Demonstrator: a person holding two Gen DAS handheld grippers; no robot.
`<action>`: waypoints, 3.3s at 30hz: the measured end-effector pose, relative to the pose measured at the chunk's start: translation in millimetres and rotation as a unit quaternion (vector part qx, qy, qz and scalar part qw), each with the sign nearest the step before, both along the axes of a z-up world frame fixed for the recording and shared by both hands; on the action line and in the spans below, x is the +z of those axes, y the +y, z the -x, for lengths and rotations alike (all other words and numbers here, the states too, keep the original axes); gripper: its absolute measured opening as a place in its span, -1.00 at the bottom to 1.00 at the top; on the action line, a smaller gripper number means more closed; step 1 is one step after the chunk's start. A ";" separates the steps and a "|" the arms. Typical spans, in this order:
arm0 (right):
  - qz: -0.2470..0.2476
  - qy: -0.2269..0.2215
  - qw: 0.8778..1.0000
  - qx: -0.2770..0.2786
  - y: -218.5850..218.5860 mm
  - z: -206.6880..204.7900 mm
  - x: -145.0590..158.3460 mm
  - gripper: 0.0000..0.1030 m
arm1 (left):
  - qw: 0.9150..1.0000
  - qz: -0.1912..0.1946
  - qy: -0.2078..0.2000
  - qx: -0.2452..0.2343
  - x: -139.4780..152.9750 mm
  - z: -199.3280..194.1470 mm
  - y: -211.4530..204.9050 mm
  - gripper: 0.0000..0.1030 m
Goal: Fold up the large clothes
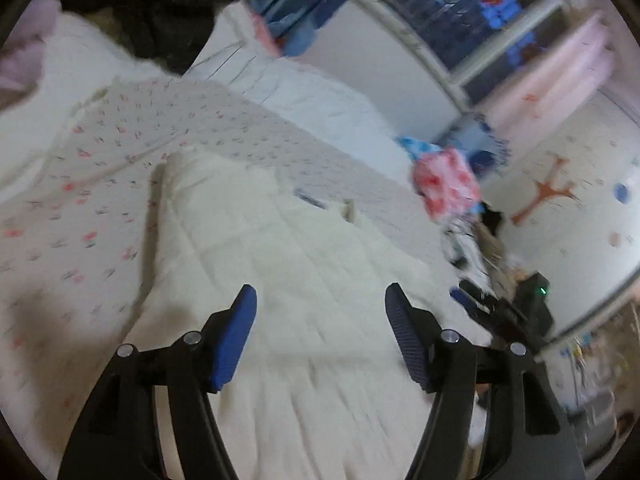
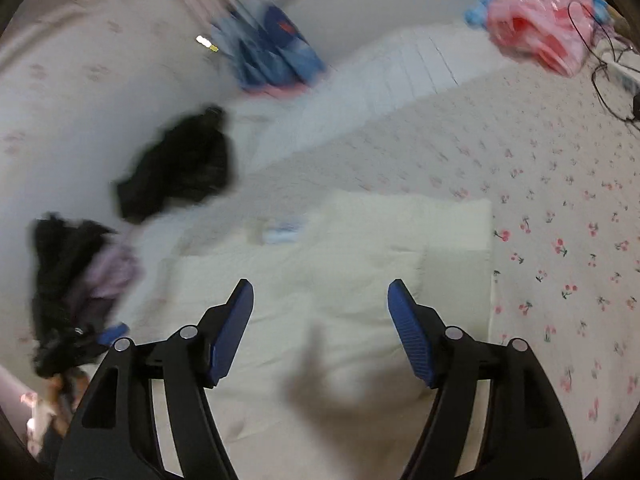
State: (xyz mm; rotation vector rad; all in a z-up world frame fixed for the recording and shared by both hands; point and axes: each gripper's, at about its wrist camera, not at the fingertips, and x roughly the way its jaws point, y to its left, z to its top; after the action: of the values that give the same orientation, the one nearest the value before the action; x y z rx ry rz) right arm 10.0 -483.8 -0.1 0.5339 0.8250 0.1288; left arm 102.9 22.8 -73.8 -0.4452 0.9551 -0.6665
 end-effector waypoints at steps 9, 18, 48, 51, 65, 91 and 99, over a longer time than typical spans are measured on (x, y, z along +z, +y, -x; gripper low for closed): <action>-0.060 0.037 0.997 -0.015 -27.9 2.5 -37.2 0.02 | 0.997 -0.027 0.075 0.000 -41.8 -23.1 -1.2 0.31; -0.109 0.071 0.991 0.026 -29.8 55.2 -37.8 0.30 | 0.992 -0.093 0.091 -0.002 -23.6 36.3 64.4 0.73; -0.284 0.150 0.946 0.053 -44.0 391.5 -108.0 0.70 | 0.969 0.063 0.224 -0.084 -107.5 245.0 180.6 0.86; -0.301 0.168 0.936 0.077 -31.4 383.9 -131.2 0.70 | 0.966 0.070 0.233 -0.085 -114.8 244.3 179.6 0.86; -0.329 -0.030 0.932 0.149 -0.1 374.8 -41.7 -0.79 | 0.982 0.061 0.163 -0.075 -57.7 259.1 169.5 -0.70; -0.346 0.044 0.923 0.163 15.3 402.2 -112.9 -0.48 | 0.964 0.168 0.194 -0.069 -104.7 286.1 223.4 0.27; -0.334 -0.098 0.924 0.159 11.5 408.9 -20.2 -0.80 | 0.982 0.151 0.085 -0.071 -8.2 301.6 208.3 -0.80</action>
State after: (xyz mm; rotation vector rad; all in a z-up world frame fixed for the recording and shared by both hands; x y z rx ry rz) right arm -398.9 -472.3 -20.3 1.0064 0.6524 0.7740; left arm -198.7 231.2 -82.1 -0.7151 1.0571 -0.9193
